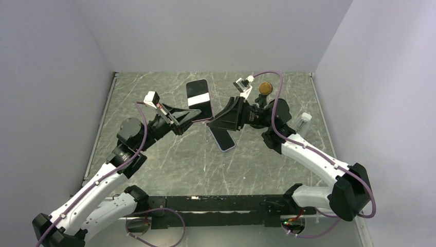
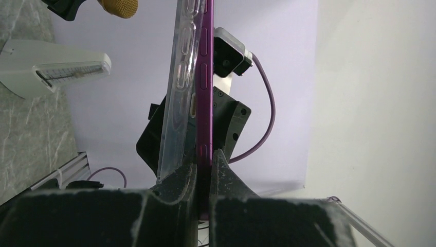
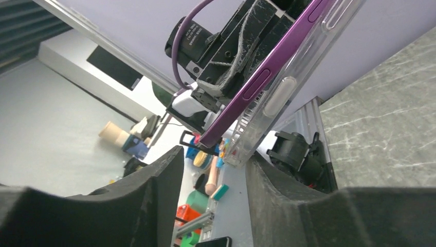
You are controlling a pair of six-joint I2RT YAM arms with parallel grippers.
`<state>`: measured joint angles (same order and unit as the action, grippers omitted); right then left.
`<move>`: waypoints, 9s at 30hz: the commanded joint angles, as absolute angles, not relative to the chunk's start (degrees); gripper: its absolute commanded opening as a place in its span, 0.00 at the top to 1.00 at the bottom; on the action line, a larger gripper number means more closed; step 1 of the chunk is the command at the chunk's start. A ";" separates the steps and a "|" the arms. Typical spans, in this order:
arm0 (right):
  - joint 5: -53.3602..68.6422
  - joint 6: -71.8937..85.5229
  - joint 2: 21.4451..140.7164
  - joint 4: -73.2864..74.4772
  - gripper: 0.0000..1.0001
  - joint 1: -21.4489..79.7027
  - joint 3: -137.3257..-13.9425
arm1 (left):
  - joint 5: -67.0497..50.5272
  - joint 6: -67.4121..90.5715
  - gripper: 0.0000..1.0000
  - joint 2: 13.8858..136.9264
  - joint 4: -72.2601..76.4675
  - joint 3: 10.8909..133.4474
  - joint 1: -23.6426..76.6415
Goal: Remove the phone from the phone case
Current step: Remove the phone case from the phone, then place the phone at the corner of the board, then place the phone case at the center of the board, then pick up the phone at the center of the board.
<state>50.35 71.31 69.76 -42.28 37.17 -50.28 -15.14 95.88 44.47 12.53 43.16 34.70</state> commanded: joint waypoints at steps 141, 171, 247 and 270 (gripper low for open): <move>17.20 47.26 89.33 10.27 1.00 62.22 -54.82 | -19.18 39.68 0.02 30.80 -43.30 43.55 5.19; -3.09 5.15 109.38 40.70 0.00 42.57 -80.68 | -27.31 44.36 0.04 34.75 -40.14 45.89 5.19; 25.78 53.38 82.83 30.12 1.00 41.98 -86.15 | 10.39 54.25 0.81 56.80 -28.73 62.44 50.27; 19.82 37.21 84.95 41.01 0.00 41.92 -97.49 | 2.30 58.05 1.00 38.44 -27.18 53.93 43.92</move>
<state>20.40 42.89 85.10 38.00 42.70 -92.58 5.04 57.95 42.72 -33.52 53.84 45.76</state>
